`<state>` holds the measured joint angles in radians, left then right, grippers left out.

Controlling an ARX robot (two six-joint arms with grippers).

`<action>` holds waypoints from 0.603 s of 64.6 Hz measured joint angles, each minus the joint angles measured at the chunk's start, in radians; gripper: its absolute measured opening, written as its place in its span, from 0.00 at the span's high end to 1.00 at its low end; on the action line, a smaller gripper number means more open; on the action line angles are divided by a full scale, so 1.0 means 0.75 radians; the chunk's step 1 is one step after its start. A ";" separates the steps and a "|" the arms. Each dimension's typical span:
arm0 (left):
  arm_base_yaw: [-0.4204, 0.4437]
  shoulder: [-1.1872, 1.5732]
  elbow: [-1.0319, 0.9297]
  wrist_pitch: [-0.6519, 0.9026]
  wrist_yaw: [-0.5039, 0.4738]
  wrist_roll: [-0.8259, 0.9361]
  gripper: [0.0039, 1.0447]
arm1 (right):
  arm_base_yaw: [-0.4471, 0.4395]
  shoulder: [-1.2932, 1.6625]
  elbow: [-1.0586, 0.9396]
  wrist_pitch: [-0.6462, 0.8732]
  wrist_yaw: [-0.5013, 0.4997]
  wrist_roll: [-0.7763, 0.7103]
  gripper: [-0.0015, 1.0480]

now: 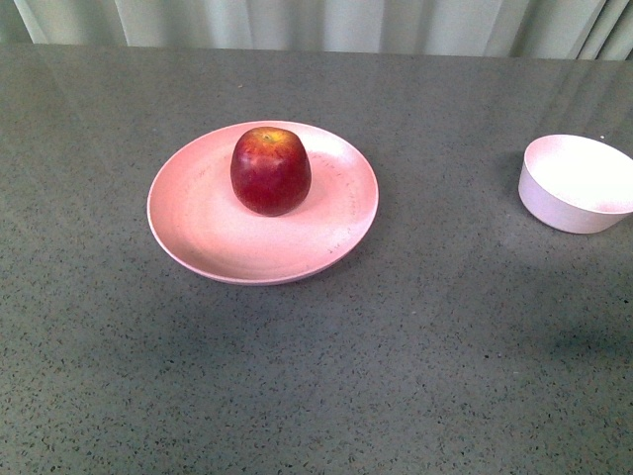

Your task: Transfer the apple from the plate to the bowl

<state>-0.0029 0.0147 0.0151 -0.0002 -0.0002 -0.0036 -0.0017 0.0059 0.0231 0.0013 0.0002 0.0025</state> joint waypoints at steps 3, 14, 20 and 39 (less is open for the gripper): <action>0.000 0.001 0.000 0.000 0.000 0.001 0.08 | 0.000 0.001 0.000 0.000 0.000 0.000 0.09; 0.000 0.000 0.000 0.000 0.000 0.000 0.08 | 0.000 0.000 0.000 0.000 0.000 0.000 0.09; 0.000 0.001 0.000 0.000 0.000 0.001 0.08 | 0.000 0.001 0.000 0.000 0.000 0.000 0.09; 0.000 0.000 0.000 0.000 0.000 0.001 0.08 | 0.000 0.000 0.000 0.000 0.000 0.000 0.09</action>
<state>-0.0029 0.0147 0.0151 -0.0002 -0.0002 -0.0032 -0.0017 0.0059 0.0231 0.0013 0.0002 0.0025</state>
